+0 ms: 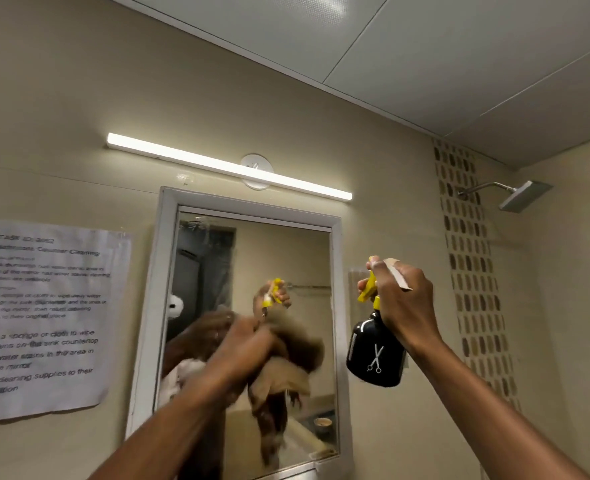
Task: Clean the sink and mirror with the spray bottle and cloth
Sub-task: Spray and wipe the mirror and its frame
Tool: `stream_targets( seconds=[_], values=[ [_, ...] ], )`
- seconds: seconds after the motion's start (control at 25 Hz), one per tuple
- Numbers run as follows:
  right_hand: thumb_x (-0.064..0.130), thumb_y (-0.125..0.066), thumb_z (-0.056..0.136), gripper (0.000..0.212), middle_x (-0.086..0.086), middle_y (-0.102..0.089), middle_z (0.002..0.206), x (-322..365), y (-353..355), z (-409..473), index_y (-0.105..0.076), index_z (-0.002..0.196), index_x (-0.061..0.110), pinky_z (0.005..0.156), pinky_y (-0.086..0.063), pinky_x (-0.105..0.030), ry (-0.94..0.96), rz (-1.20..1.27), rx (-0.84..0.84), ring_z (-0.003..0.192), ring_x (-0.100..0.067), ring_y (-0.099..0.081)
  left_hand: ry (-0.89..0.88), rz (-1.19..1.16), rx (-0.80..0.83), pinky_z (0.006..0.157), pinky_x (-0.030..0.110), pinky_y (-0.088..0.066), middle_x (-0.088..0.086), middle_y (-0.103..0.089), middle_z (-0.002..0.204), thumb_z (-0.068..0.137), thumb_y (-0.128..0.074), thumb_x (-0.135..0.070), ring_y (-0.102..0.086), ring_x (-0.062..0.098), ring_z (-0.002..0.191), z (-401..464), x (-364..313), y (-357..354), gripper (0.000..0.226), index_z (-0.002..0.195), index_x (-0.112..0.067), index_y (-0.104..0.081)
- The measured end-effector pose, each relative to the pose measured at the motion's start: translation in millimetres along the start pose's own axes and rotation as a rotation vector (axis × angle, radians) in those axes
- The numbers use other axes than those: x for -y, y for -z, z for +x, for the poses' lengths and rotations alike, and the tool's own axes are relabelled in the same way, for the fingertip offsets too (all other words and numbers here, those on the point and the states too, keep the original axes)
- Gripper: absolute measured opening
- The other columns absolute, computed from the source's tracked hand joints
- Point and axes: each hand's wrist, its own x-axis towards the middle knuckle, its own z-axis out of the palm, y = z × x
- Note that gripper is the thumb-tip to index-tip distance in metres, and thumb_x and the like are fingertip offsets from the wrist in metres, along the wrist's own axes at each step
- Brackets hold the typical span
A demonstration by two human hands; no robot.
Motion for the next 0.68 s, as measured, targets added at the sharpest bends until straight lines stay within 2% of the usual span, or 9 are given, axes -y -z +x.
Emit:
stream_targets(
  seconds=[0.08,0.12,0.16,0.24,0.28,0.36,0.52,0.6,0.68],
  values=[
    [0.034,-0.056,0.103,0.045,-0.007,-0.077,0.065,-8,-3,12,-0.070,0.074,0.003,0.054,-0.051,-0.026,0.037,-0.042,0.000,0.048,-0.011,-0.062,-0.236,-0.005,-0.107,0.062,0.012,-0.054,0.010,-0.070,0.094,0.094,-0.058,-0.006,-0.069,0.011,0.075,27,-58,-5,0.014,0.104,-0.008,-0.066],
    [0.033,-0.056,0.103,0.045,-0.007,-0.077,0.065,-12,-2,17,-0.072,0.074,0.002,0.052,-0.051,-0.022,0.043,-0.066,0.002,0.046,-0.007,-0.062,-0.331,0.046,-0.216,0.061,0.009,-0.052,0.007,-0.069,0.093,0.095,-0.057,-0.010,-0.067,0.011,0.076,49,-72,-9,0.013,0.106,-0.013,-0.065],
    [0.031,-0.055,0.103,0.045,-0.007,-0.077,0.065,-15,-2,20,-0.073,0.075,0.001,0.049,-0.048,-0.016,0.044,-0.079,0.016,0.045,-0.004,-0.061,-0.407,0.125,-0.336,0.066,0.013,-0.054,0.006,-0.068,0.093,0.094,-0.057,-0.012,-0.067,0.014,0.080,71,-84,-10,0.015,0.106,-0.017,-0.064],
    [0.027,-0.055,0.103,0.046,-0.010,-0.076,0.064,-23,-1,21,-0.072,0.073,-0.002,0.044,-0.043,-0.010,0.051,-0.104,0.056,0.041,-0.001,-0.059,-0.557,0.252,-0.505,0.077,0.041,-0.059,0.008,-0.067,0.093,0.086,-0.056,-0.014,-0.066,0.025,0.088,117,-95,-7,0.022,0.104,-0.023,-0.064],
    [0.026,-0.055,0.102,0.045,-0.011,-0.075,0.064,-29,-1,20,-0.071,0.071,-0.002,0.043,-0.042,-0.010,0.052,-0.120,0.067,0.041,-0.001,-0.058,-0.611,0.291,-0.517,0.074,0.049,-0.058,0.009,-0.067,0.091,0.083,-0.053,-0.015,-0.066,0.030,0.087,132,-100,-7,0.025,0.101,-0.027,-0.065],
    [0.028,-0.053,0.102,0.045,-0.011,-0.076,0.066,-43,0,18,-0.070,0.070,0.001,0.043,-0.042,-0.010,0.029,-0.142,0.071,0.046,-0.005,-0.062,-0.688,0.307,-0.489,0.063,0.050,-0.058,0.005,-0.067,0.084,0.080,-0.048,-0.013,-0.066,0.035,0.079,158,-105,-11,0.031,0.096,-0.033,-0.065],
    [0.028,-0.054,0.101,0.040,-0.012,-0.078,0.068,-71,9,6,-0.074,0.079,0.002,0.044,-0.050,-0.019,-0.082,-0.141,0.136,0.060,-0.026,-0.074,-0.801,0.457,-0.492,0.081,0.019,-0.048,0.000,-0.064,0.098,0.075,-0.050,0.004,-0.057,0.018,0.094,173,-108,-31,0.040,0.093,-0.025,-0.070],
    [0.026,-0.057,0.100,0.038,-0.015,-0.077,0.067,-87,12,-9,-0.075,0.080,0.000,0.048,-0.055,-0.027,-0.112,-0.154,0.191,0.057,-0.025,-0.074,-0.844,0.576,-0.451,0.083,0.033,-0.046,-0.001,-0.062,0.092,0.077,-0.051,0.003,-0.052,0.018,0.092,176,-99,-44,0.033,0.090,-0.021,-0.071],
    [0.027,-0.057,0.100,0.039,-0.014,-0.077,0.067,-105,14,-25,-0.075,0.077,0.002,0.057,-0.060,-0.035,-0.116,-0.184,0.259,0.060,-0.021,-0.076,-0.784,0.604,-0.403,0.080,0.034,-0.037,0.003,-0.054,0.096,0.077,-0.053,0.004,-0.045,0.019,0.093,177,-85,-57,0.034,0.096,-0.019,-0.070]
  ],
)
